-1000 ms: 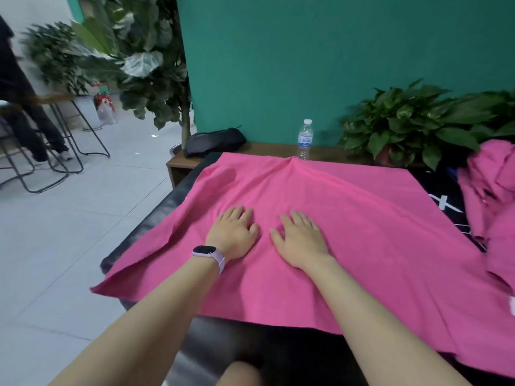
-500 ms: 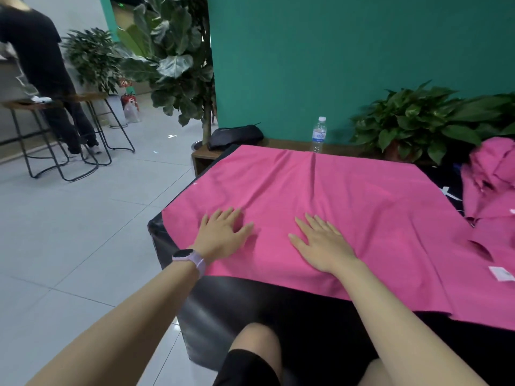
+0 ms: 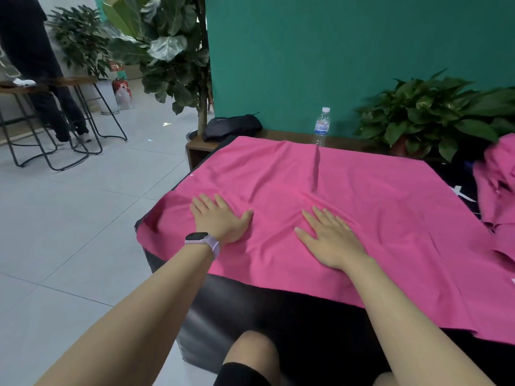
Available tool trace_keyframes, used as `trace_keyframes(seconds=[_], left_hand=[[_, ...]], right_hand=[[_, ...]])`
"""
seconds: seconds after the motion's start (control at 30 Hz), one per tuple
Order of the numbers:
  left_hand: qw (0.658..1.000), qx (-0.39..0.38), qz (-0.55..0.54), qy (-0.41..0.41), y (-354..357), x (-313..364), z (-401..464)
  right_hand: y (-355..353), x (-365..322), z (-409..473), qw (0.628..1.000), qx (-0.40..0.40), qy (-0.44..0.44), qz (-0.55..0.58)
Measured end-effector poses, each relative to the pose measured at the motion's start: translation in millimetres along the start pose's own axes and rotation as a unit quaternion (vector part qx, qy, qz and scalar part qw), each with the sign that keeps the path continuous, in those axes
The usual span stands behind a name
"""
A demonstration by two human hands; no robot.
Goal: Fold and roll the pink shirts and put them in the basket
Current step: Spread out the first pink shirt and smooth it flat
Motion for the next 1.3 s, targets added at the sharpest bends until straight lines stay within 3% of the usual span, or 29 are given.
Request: trace_keyframes(seconds=[0.8,1.3], left_hand=[[0.999,0.024,0.016,0.021,4.4,64.3,149.4],[0.999,0.040,-0.034,0.007,6.1,33.7,77.3]], right_hand=[[-20.6,43.8,135.8,0.999,0.046,0.021,-0.001],[-22.7,24.0,90.1,0.998,-0.018,-0.009,-0.060]])
Point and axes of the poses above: each hand's wrist, its own z-axis towards the middle knuckle, its own y-axis out of the palm, x = y × z, the point moved 3 cm from there along z, towards the middle knuckle, and after that the axes turned 3 degrees about -x, right-handed, at the moved point
